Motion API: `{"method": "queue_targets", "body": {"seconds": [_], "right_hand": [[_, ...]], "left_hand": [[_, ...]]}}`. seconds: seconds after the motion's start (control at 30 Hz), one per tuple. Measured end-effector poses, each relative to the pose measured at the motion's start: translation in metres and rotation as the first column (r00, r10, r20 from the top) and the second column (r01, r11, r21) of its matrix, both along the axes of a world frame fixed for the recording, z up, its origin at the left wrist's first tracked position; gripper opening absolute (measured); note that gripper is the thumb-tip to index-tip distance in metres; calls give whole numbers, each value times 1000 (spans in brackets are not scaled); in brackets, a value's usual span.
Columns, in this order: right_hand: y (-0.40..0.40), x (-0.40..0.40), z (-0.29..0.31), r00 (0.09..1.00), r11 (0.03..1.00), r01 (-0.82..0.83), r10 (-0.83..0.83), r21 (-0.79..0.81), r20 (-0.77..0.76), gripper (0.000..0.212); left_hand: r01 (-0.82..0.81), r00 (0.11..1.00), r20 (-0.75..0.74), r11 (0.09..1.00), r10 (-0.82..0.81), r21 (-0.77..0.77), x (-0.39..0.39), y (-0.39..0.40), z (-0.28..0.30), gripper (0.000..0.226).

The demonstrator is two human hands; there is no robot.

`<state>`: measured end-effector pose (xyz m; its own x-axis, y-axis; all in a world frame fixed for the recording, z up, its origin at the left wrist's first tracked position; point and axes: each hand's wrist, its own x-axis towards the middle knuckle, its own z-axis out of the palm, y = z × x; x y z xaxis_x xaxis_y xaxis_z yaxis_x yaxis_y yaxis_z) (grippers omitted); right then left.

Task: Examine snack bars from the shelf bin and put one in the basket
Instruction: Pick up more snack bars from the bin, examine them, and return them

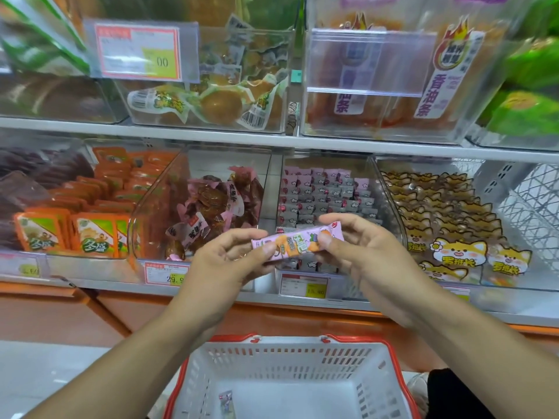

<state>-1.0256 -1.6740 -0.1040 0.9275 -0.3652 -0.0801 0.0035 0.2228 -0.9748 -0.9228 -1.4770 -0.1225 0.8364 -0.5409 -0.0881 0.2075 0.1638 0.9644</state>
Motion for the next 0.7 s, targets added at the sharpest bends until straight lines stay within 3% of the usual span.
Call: {"method": "queue_targets", "body": {"seconds": [0.13, 0.27, 0.5, 0.63, 0.7], "right_hand": [[-1, 0, 0, 1000, 986, -25, 26, -162, 2, 27], [0, -4, 4, 993, 958, -104, 113, -268, 18, 39], [-5, -8, 1, 996, 992, -85, 87, -88, 20, 40], [-8, -12, 6, 980, 876, -195, 193, -441, -50, 57], [-7, -14, 6, 980, 850, -182, 199, -494, -18, 50]], "left_hand": [[-3, 1000, -21, 1000, 4, 11, -1, -1, 0, 37], [-12, 999, -40, 998, 14, 57, -1, -2, 1, 41], [-7, 992, 124, 997, -4, 81, -3, -1, -2, 47], [33, 999, 31, 998, -35, 53, -3, -2, 0, 41], [60, 998, -18, 993, -58, 98, -5, -4, 1, 40]]}}
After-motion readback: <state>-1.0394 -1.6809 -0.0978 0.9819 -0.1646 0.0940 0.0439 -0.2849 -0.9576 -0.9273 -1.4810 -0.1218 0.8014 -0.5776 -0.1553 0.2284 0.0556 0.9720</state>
